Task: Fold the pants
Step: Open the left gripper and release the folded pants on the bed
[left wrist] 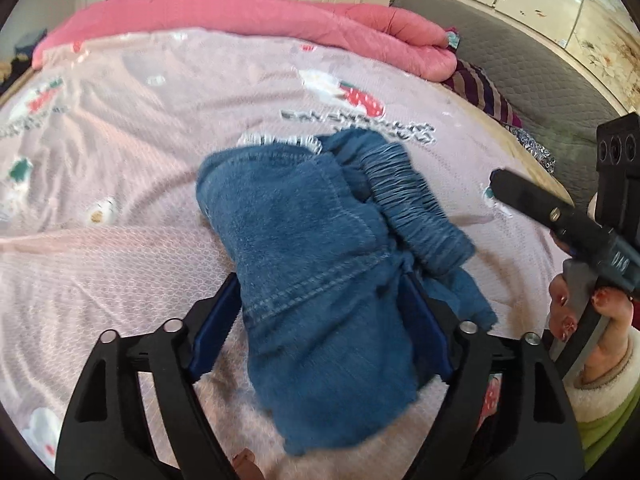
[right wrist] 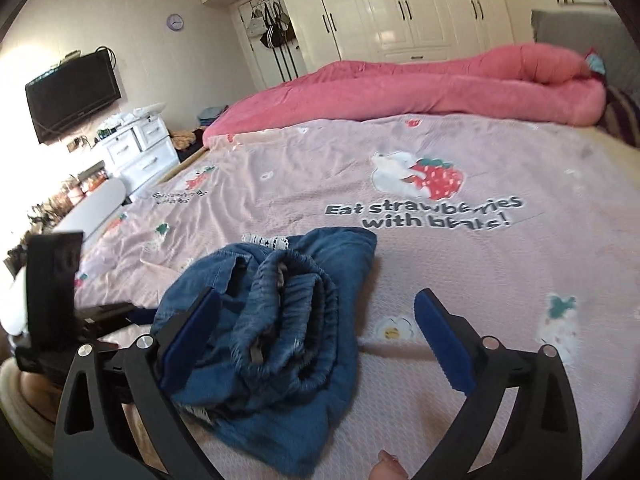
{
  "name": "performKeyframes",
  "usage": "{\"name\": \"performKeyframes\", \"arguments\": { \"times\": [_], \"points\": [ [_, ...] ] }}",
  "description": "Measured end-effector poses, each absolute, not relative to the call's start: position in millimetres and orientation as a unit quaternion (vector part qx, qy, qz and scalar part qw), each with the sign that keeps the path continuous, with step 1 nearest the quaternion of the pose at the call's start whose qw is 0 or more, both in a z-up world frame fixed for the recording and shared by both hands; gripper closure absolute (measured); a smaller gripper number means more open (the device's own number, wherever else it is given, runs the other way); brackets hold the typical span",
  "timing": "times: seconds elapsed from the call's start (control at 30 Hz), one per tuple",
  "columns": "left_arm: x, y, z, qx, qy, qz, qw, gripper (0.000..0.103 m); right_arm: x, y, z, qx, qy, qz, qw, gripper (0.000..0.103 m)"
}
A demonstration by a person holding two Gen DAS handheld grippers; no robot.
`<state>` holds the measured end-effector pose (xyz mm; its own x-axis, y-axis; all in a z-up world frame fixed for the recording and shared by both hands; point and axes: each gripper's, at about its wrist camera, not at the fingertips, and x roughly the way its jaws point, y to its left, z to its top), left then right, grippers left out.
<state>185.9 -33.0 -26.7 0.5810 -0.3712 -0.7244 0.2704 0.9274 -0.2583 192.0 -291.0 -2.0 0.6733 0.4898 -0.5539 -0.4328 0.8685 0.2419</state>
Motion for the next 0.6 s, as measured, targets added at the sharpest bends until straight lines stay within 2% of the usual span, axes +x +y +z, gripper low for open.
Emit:
{"name": "performKeyframes", "arguments": {
  "times": [0.1,0.17,0.23,0.6],
  "points": [
    [168,-28,-17,-0.062,0.404,-0.173,0.896,0.021,177,-291,-4,0.035,0.314,0.241,0.918,0.005],
    [153,-25,-13,-0.064,0.393,-0.164,0.903,0.012,165,-292,-6,0.030,0.312,0.233,0.921,0.005],
    [141,-23,-13,-0.062,0.389,-0.158,0.906,0.010,154,-292,-9,0.030,0.314,0.228,0.921,0.005],
    [85,-24,-32,-0.062,0.400,-0.103,0.909,0.010,101,-292,-40,0.006,0.335,0.195,0.922,0.005]
  ]
}}
